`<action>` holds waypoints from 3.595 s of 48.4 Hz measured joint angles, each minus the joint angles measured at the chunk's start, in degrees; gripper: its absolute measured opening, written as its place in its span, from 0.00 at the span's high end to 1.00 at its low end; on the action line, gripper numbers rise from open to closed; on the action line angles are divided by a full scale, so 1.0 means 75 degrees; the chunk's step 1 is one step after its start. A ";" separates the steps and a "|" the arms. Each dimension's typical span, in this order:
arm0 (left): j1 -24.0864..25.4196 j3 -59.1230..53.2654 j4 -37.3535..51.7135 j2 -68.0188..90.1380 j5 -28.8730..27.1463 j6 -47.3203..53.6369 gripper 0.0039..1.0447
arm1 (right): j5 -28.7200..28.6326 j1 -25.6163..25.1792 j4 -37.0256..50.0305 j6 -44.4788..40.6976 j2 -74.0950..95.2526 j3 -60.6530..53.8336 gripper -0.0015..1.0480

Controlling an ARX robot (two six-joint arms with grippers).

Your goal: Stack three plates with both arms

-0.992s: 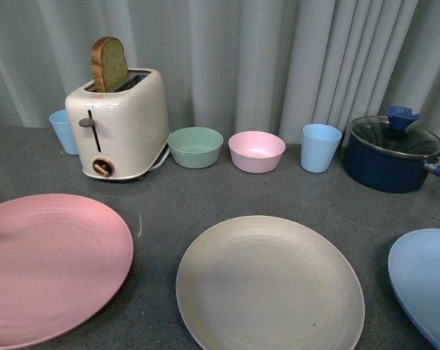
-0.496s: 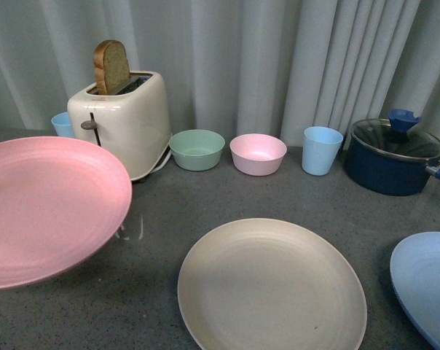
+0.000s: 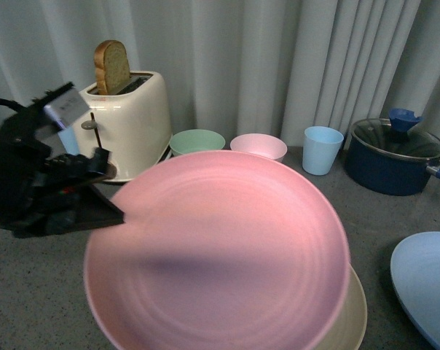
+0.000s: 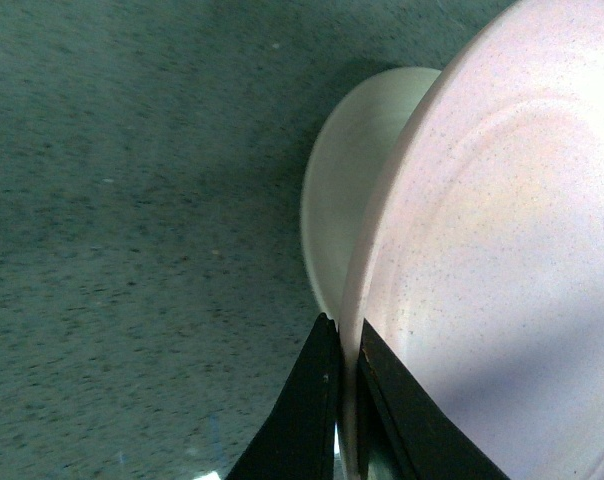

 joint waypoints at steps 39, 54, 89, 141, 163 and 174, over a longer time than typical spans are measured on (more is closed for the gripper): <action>-0.1431 0.1239 0.0169 0.2020 -0.1553 -0.1105 0.97 | 0.0000 0.0000 0.0000 0.0000 0.0000 0.0000 0.07; -0.1431 0.1405 0.0154 0.2305 -0.1690 -0.1142 0.97 | 0.0000 0.0000 0.0000 0.0000 0.0000 0.0000 0.07; -0.1623 0.1649 0.0283 0.2407 -0.1923 -0.1816 0.70 | 0.0000 0.0000 0.0000 0.0000 0.0000 0.0000 0.07; -0.0047 -0.4057 0.9148 -0.1174 -0.4438 0.0973 0.67 | -0.0003 0.0000 0.0000 0.0000 0.0000 0.0000 0.07; 0.0927 -0.5965 0.7711 -0.4398 -0.3302 0.1093 0.97 | 0.0000 0.0000 0.0000 0.0000 0.0000 0.0000 0.07; 0.1107 -0.6362 0.6420 -0.6097 -0.3273 0.1090 0.97 | -0.0003 0.0000 0.0000 0.0000 0.0000 0.0000 0.07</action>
